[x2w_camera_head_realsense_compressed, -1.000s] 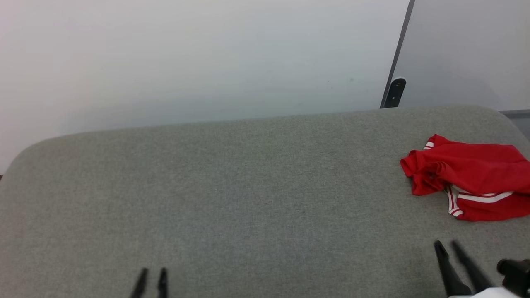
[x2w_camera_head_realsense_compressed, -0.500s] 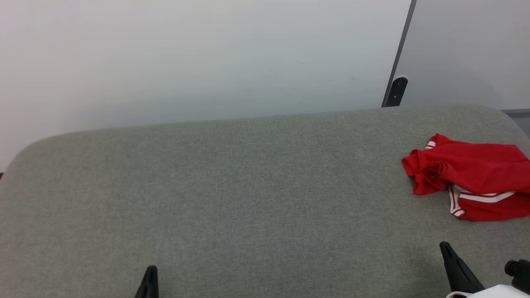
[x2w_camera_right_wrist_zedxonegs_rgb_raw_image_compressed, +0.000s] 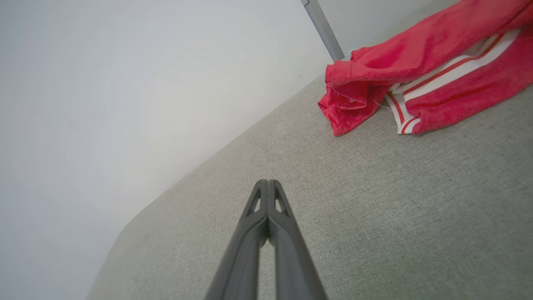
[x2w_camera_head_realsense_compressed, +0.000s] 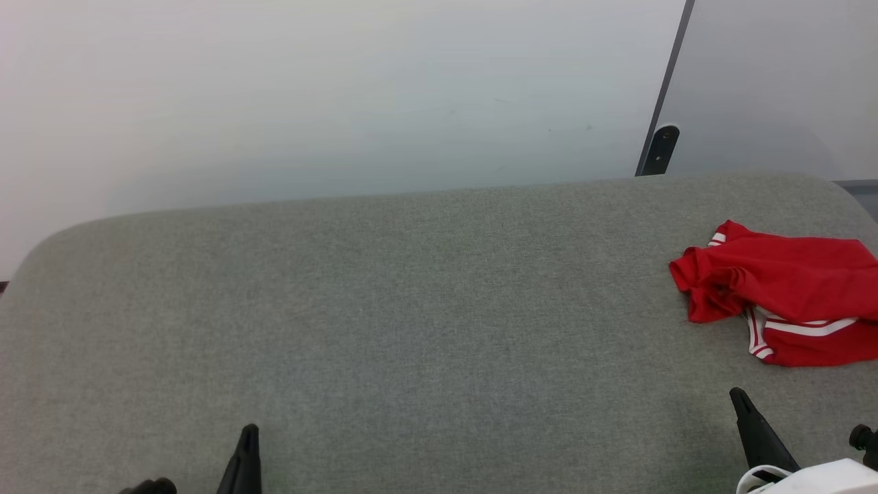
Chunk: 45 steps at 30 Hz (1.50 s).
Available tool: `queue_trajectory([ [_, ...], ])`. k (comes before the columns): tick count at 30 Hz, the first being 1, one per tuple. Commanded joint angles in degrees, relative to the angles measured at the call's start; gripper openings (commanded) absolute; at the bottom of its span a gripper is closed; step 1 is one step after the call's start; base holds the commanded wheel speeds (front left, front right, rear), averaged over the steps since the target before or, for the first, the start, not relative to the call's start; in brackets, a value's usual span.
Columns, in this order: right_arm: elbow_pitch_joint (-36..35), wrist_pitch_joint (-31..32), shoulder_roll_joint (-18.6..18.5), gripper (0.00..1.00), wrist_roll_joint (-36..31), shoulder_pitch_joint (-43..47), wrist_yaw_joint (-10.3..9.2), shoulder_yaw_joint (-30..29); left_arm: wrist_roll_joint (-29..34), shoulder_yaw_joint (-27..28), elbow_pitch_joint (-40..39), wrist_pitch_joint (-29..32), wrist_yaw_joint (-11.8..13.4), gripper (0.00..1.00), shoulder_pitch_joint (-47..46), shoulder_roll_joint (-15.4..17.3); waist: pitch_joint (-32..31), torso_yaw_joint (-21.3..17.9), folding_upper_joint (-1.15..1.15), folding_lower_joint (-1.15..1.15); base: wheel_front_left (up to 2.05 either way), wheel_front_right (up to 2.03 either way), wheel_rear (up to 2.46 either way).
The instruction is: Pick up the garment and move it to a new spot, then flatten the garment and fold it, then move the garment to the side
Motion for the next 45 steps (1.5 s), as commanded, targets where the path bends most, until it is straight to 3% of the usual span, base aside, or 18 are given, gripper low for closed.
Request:
queue_trajectory([
  [1,-0.3,0.2,0.0,0.0,1.8,-1.6,-0.02,-0.5,-2.4,0.4,-0.3,0.4,-0.5,0.0,-1.5,0.3,0.0,0.0,0.0,0.0,0.0,0.0,0.0],
  [23,2.5,1.1,1.3,0.0,15.9,-4.5,-0.03,-1.8,-19.8,1.8,2.8,4.3,-2.2,0.0,-6.0,-0.2,0.4,0.5,0.0,0.0,0.0,0.0,0.0],
  [45,4.7,1.7,2.3,0.0,26.9,-6.6,-0.04,-2.7,-33.0,3.1,5.3,7.4,-3.5,0.0,-9.5,-0.8,0.8,0.9,0.0,0.0,0.0,0.0,0.0],
])
